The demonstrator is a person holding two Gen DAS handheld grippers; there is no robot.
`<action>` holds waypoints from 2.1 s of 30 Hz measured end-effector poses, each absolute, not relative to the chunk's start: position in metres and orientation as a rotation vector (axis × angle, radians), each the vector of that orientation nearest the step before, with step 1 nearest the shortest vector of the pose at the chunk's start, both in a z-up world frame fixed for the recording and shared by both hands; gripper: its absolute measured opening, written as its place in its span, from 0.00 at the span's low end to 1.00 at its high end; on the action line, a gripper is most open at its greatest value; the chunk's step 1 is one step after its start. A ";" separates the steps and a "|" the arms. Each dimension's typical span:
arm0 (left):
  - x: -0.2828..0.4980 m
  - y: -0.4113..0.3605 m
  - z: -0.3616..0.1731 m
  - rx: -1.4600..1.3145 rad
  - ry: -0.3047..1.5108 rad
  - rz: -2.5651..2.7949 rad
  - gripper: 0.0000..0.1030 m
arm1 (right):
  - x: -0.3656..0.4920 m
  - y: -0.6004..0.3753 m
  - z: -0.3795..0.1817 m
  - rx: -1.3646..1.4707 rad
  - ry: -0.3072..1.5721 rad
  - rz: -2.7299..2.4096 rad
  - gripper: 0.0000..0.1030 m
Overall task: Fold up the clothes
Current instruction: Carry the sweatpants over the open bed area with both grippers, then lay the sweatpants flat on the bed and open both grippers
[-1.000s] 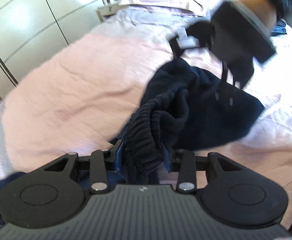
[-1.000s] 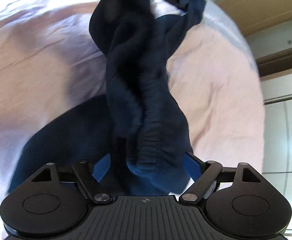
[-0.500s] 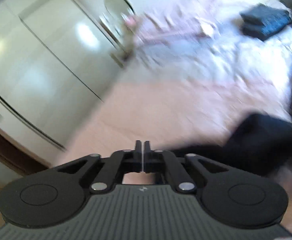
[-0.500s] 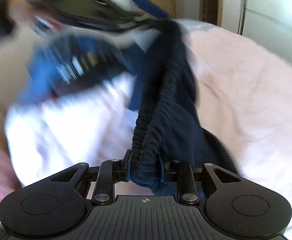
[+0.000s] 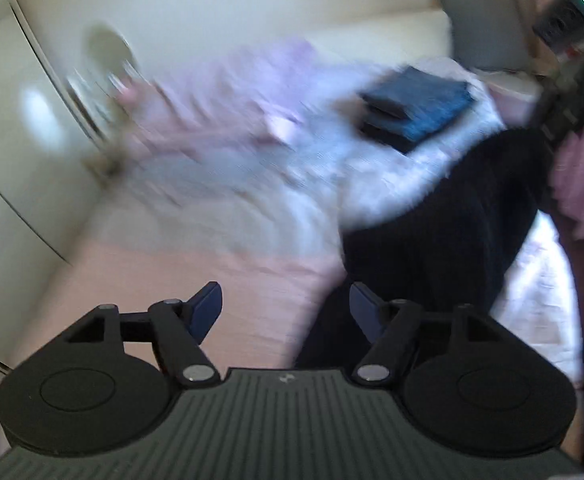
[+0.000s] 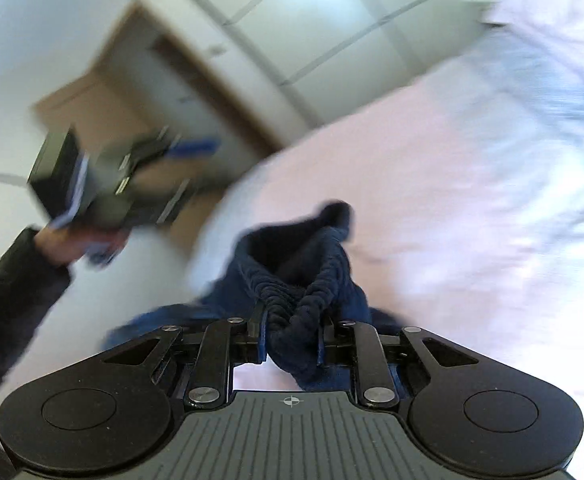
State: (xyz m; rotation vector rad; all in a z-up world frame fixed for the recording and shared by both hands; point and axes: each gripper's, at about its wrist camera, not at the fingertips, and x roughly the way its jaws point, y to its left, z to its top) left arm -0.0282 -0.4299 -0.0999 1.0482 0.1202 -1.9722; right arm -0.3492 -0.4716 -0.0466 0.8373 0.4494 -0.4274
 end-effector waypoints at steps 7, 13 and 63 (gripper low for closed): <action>-0.078 -0.451 -0.203 1.076 0.406 -2.032 0.65 | -0.483 -0.492 -0.123 1.013 0.533 -0.794 0.18; -0.128 -0.493 -0.249 1.135 0.491 -2.155 0.65 | -0.507 -0.478 -0.142 1.001 0.637 -0.806 0.16; -0.018 -0.404 -0.364 1.627 0.154 -1.664 0.64 | -0.474 -0.433 -0.303 1.186 0.720 -0.723 0.55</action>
